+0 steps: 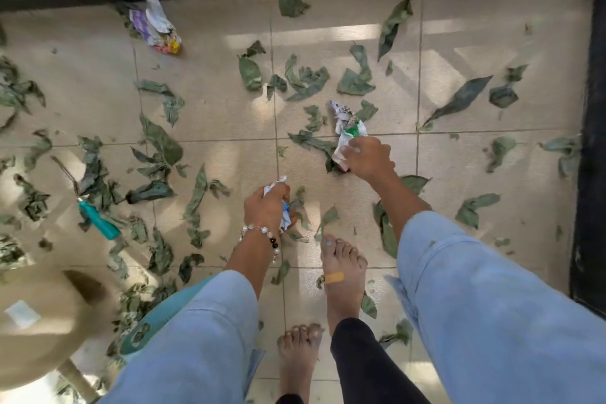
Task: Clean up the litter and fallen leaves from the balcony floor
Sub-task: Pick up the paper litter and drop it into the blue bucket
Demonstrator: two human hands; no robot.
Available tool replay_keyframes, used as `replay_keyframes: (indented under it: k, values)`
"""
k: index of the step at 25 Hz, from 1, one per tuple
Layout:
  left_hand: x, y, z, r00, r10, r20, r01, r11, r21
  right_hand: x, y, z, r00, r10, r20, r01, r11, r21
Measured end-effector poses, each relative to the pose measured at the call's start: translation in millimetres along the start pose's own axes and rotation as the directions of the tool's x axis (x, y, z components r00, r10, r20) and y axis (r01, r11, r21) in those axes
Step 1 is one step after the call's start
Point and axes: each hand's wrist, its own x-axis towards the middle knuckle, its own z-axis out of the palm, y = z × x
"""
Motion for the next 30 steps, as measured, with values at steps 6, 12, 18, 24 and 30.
replay_keyframes:
  k: [6,12,18,24,30]
  values:
    - [-53.5,19.7,-30.0,0.992,-0.125,0.006,0.125,0.989,-0.084,-113.8,-36.5,-39.2,0.907,0.054,-0.419,0.139,0.898,0.416]
    - [-115.0,81.9,-67.0,0.958,-0.067,0.28,0.181,0.895,-0.407,-239.5,-135.0,-58.2,0.939,-0.343,0.026,0.292,0.834,0.467]
    - [-75.1,164.3,-176.6,0.986,-0.088,0.139,0.149,0.834,-0.532,-210.2,-270.0,-59.5,0.633,-0.506,0.586,0.428,0.859,0.28]
    - [42.8,201.2,-251.7,0.992,-0.09,-0.09,0.042,0.901,-0.433,-68.6,-384.6,7.4,0.878,-0.423,0.223,0.469,0.851,-0.236]
    - [183.9,159.1,-231.2,0.993,0.058,-0.107,-0.098,0.904,-0.415,75.4,-426.5,95.1,0.884,-0.312,0.348,0.468,0.584,-0.664]
